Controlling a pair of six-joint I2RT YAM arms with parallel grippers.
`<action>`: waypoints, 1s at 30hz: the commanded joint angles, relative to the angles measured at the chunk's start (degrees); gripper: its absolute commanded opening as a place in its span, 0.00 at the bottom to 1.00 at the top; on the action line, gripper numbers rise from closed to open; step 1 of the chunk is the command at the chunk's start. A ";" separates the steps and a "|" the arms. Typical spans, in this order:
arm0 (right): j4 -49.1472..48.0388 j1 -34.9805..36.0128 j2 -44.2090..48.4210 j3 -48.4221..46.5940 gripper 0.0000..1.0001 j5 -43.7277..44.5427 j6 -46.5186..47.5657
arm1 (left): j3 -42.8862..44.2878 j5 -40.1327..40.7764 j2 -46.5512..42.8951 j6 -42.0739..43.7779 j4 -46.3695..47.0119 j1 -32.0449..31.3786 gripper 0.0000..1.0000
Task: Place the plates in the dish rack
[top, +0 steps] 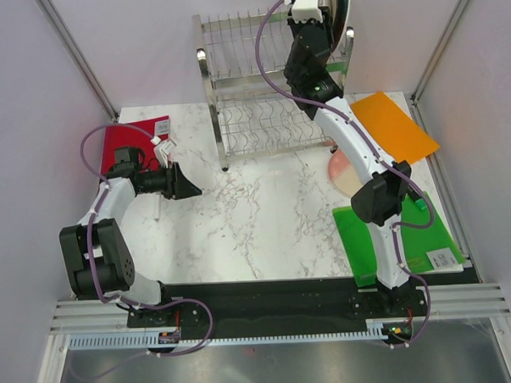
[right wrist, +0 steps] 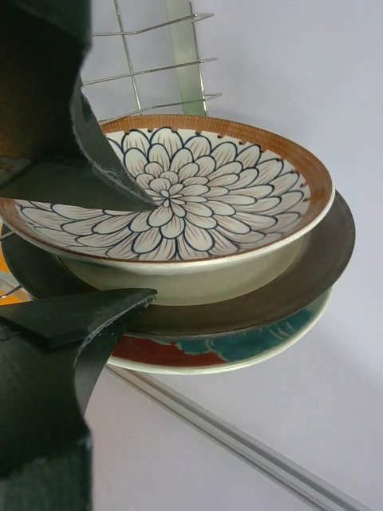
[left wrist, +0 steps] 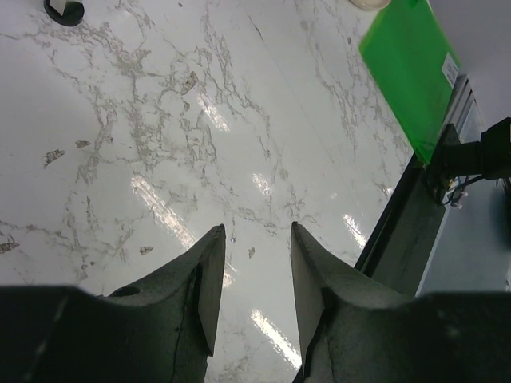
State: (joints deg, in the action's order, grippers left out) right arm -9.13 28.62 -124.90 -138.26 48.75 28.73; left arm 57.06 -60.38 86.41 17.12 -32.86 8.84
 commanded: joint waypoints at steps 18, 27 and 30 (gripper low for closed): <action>24.81 8.47 39.36 27.56 0.95 -3.57 -8.49 | -5.63 5.36 -28.29 -26.21 13.41 -6.53 0.66; 52.27 -5.92 67.23 61.57 0.98 -16.40 -14.15 | -18.99 20.74 -32.66 -49.63 26.26 -31.05 0.76; 57.10 -14.69 68.92 66.43 0.94 -27.81 -13.96 | -18.74 22.14 -27.81 -50.96 28.20 -32.39 0.75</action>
State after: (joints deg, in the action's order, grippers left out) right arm 36.01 22.17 -54.19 -78.81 34.33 15.77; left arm 39.03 -44.71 52.36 -24.25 -10.74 -21.54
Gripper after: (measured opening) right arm 0.952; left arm 0.755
